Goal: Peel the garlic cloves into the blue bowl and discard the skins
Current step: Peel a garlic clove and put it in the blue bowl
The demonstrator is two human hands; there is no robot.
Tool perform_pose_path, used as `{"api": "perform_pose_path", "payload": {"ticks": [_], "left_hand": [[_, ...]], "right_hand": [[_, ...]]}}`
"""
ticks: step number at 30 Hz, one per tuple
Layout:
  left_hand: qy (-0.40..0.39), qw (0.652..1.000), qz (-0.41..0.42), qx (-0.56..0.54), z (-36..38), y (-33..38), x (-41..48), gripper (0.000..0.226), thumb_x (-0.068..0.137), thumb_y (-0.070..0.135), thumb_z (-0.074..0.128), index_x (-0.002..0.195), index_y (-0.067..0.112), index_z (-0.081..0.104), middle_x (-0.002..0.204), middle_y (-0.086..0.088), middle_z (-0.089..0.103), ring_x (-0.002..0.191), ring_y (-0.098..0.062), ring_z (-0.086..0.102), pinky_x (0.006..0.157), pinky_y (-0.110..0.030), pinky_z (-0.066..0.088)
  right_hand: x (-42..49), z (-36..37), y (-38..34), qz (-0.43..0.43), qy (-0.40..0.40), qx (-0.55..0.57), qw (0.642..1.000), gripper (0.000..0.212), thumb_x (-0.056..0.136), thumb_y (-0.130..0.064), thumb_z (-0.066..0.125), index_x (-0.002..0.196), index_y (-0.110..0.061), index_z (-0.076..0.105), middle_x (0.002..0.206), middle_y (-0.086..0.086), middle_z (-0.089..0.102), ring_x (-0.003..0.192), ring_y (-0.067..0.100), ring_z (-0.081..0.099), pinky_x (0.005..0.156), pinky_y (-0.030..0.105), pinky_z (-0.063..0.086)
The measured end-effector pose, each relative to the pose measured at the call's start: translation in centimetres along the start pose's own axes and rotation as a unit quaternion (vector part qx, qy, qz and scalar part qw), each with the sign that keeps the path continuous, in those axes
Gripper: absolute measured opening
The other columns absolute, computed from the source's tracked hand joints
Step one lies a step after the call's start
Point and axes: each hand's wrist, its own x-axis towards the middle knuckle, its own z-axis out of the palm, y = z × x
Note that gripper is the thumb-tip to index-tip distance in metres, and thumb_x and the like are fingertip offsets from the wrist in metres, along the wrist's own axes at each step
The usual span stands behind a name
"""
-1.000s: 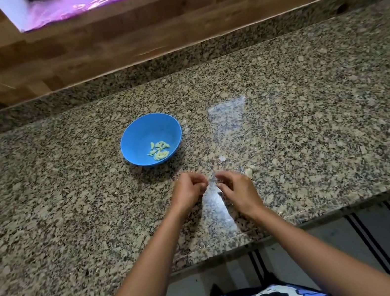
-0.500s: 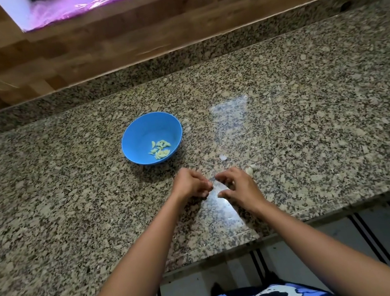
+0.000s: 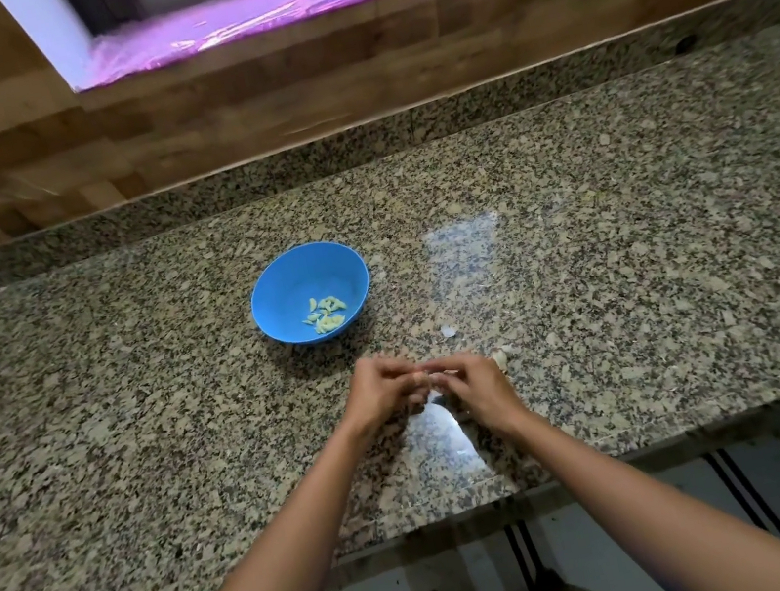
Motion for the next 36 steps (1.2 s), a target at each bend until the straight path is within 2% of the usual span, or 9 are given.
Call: {"api": "perform_pose_path", "payload": {"ticks": [4, 14, 17, 21, 24, 26, 29, 33, 36], "left_hand": [[0.008, 0.999, 0.019, -0.047, -0.3, 0.2, -0.8, 0.013, 0.08, -0.001, 0.067, 0.093, -0.002, 0.069, 0.081, -0.013, 0.072, 0.069, -0.021, 0.069, 0.063, -0.024, 0.057], [-0.016, 0.95, 0.149, 0.274, -1.5, 0.2, -0.7, 0.01, 0.088, 0.019, 0.063, 0.084, 0.016, 0.071, 0.071, -0.005, 0.067, 0.064, -0.025, 0.061, 0.062, -0.034, 0.054], [-0.052, 0.994, -0.003, 0.098, -1.5, 0.5, -0.6, 0.012, 0.088, 0.012, 0.062, 0.083, 0.005, 0.07, 0.07, -0.01, 0.063, 0.059, -0.018, 0.053, 0.056, -0.029, 0.047], [-0.078, 0.967, -0.191, -0.15, -1.9, 0.7, -0.6, 0.012, 0.087, 0.002, 0.06, 0.092, -0.008, 0.065, 0.076, -0.013, 0.065, 0.06, -0.014, 0.059, 0.055, -0.02, 0.052], [-0.04, 0.998, 0.025, 0.049, -1.7, 0.0, -0.6, 0.014, 0.085, 0.012, 0.065, 0.094, 0.003, 0.071, 0.073, -0.004, 0.067, 0.06, -0.01, 0.057, 0.053, -0.02, 0.045], [0.005, 0.984, 0.143, 0.107, -1.4, -0.1, -0.8, 0.016, 0.084, 0.013, 0.068, 0.098, 0.008, 0.072, 0.076, 0.003, 0.069, 0.063, -0.009, 0.06, 0.057, -0.022, 0.051], [0.046, 0.964, 0.206, 0.161, -1.2, -0.1, -0.3, 0.014, 0.085, 0.016, 0.068, 0.098, 0.013, 0.073, 0.075, 0.006, 0.068, 0.063, -0.009, 0.059, 0.061, -0.027, 0.052], [-0.046, 0.999, 0.011, -0.021, -1.5, -0.4, 0.6, 0.014, 0.09, 0.013, 0.061, 0.091, 0.003, 0.07, 0.072, -0.006, 0.064, 0.062, -0.018, 0.053, 0.056, -0.028, 0.045], [-0.098, 0.956, -0.157, -0.226, -1.5, 0.1, 0.4, 0.014, 0.091, 0.004, 0.054, 0.097, -0.004, 0.064, 0.076, -0.008, 0.062, 0.063, -0.011, 0.057, 0.056, -0.018, 0.05]], "right_hand": [[0.5, -0.9, -0.3, 0.03, -0.035, 0.021, 0.999, 0.016, 0.085, -0.013, 0.064, 0.099, -0.013, 0.071, 0.084, -0.006, 0.068, 0.063, 0.001, 0.053, 0.057, 0.014, 0.043], [1.5, -1.5, -0.3, -0.018, -0.084, -0.053, 0.995, 0.015, 0.085, -0.019, 0.064, 0.095, -0.011, 0.072, 0.074, -0.003, 0.067, 0.049, 0.0, 0.048, 0.049, 0.013, 0.038], [1.5, -1.1, -0.1, -0.165, -0.027, -0.201, 0.965, 0.023, 0.089, -0.023, 0.054, 0.093, -0.009, 0.073, 0.074, 0.004, 0.07, 0.057, 0.008, 0.056, 0.057, 0.015, 0.045], [2.4, -0.9, 0.4, -0.32, 0.011, -0.302, 0.898, 0.035, 0.09, -0.031, 0.045, 0.078, -0.016, 0.073, 0.063, -0.003, 0.066, 0.054, 0.012, 0.057, 0.042, 0.02, 0.047], [2.5, -1.3, -0.6, -0.058, -0.093, -0.082, 0.991, 0.017, 0.088, -0.025, 0.059, 0.088, -0.014, 0.072, 0.069, 0.001, 0.064, 0.059, 0.01, 0.052, 0.05, 0.016, 0.037], [2.4, -1.9, -1.1, 0.132, -0.169, 0.219, 0.952, 0.017, 0.089, -0.015, 0.056, 0.084, -0.006, 0.068, 0.066, 0.004, 0.063, 0.056, 0.011, 0.051, 0.048, 0.017, 0.036], [2.5, -2.2, -0.6, 0.171, -0.195, 0.299, 0.918, 0.019, 0.091, -0.017, 0.053, 0.083, -0.004, 0.066, 0.064, 0.0, 0.059, 0.05, 0.008, 0.046, 0.041, 0.019, 0.031], [2.9, -1.8, -0.5, -0.018, -0.071, 0.045, 0.996, 0.017, 0.085, -0.017, 0.066, 0.095, -0.006, 0.072, 0.074, 0.002, 0.069, 0.059, 0.01, 0.059, 0.055, 0.019, 0.047], [3.1, -1.6, 0.1, -0.18, -0.013, -0.151, 0.972, 0.018, 0.085, -0.015, 0.061, 0.098, -0.006, 0.071, 0.081, 0.004, 0.07, 0.067, 0.01, 0.061, 0.065, 0.019, 0.05]]}}
